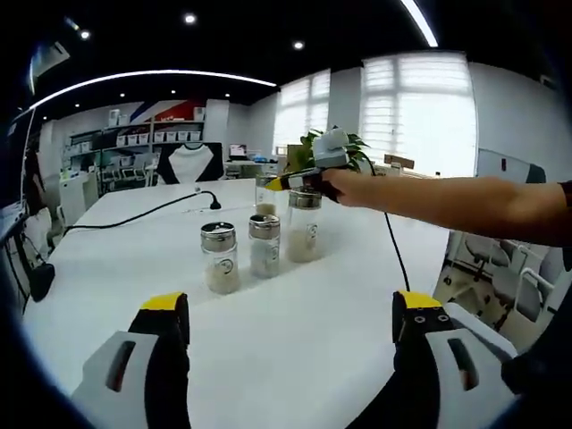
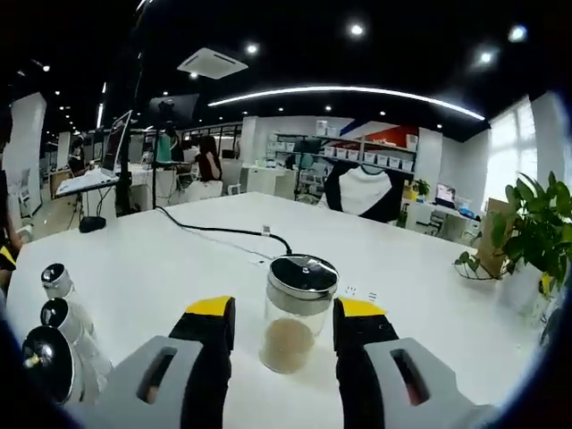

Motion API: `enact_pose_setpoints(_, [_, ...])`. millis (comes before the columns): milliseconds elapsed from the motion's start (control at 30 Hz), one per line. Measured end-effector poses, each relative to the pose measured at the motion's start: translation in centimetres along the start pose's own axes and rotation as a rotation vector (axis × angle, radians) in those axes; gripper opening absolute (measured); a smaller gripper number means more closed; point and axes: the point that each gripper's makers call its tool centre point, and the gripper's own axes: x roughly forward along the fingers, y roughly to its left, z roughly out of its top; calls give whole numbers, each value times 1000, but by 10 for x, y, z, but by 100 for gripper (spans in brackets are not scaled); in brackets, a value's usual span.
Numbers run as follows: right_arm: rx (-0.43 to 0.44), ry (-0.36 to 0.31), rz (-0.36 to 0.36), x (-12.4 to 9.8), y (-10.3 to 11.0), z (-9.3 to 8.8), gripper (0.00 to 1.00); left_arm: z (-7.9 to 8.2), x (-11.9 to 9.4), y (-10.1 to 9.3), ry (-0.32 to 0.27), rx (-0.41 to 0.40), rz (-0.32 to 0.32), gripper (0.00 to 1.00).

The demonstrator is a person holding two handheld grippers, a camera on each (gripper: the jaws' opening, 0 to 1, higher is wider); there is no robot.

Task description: Rotate the seasoning bottle until the label or dispensing opening points toward the visible target arrow and the bottle remains upright within the marked orientation range

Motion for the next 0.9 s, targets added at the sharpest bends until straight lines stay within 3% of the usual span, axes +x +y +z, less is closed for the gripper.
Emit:
enact_pose_setpoints(100, [-22, 11, -4, 5, 1, -1, 43, -2, 1, 3, 2, -3, -3, 100])
enact_pose_setpoints(567, [31, 14, -47, 33, -13, -1, 43, -11, 3, 13, 22, -35, -7, 100])
enact_pose_setpoints(900, [78, -22, -75, 33, -25, 0, 38, -15, 4, 13, 36, -47, -16, 100])
